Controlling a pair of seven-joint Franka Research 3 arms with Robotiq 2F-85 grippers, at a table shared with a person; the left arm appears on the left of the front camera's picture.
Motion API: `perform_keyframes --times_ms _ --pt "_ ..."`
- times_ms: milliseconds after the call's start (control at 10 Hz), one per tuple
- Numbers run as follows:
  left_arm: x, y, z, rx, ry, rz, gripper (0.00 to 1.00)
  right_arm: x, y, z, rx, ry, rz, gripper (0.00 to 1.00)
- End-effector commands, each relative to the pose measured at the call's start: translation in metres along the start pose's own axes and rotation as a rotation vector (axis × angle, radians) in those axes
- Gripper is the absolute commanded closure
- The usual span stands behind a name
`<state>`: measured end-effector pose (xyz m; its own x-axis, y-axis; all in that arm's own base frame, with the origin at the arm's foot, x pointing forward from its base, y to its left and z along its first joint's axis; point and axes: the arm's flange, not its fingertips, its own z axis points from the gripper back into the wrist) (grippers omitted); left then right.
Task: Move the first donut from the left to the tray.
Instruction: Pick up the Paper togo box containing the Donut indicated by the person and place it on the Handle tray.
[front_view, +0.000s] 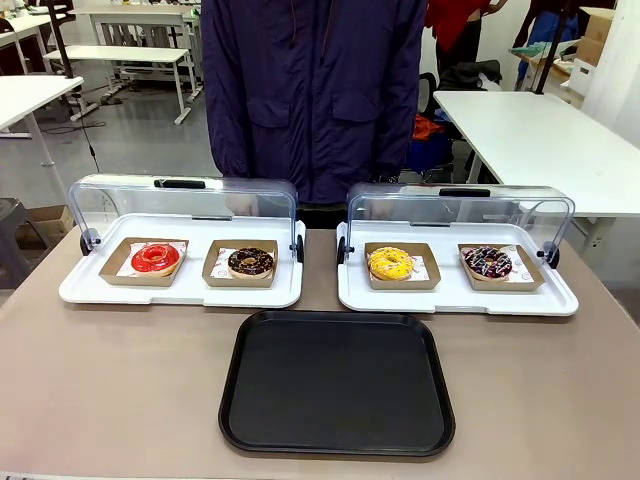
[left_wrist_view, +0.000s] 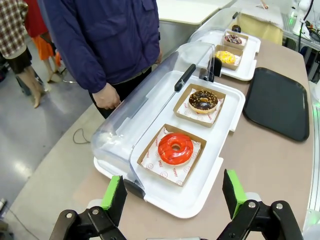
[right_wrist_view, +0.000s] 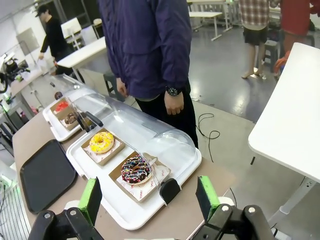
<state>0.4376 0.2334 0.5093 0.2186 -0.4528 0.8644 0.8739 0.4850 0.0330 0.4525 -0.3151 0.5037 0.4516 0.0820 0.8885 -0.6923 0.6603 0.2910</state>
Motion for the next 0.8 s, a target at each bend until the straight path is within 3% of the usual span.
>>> perform_keyframes --times_ms 0,700 --pt "0.0002 -0.0002 -0.0002 -0.001 -0.001 -0.001 0.0 0.0017 0.001 -0.0002 0.0 -0.002 0.004 0.0" --pt "0.0002 -0.0002 -0.0002 -0.001 -0.001 -0.001 0.0 0.0017 0.001 -0.0002 0.0 -0.002 0.004 0.0"
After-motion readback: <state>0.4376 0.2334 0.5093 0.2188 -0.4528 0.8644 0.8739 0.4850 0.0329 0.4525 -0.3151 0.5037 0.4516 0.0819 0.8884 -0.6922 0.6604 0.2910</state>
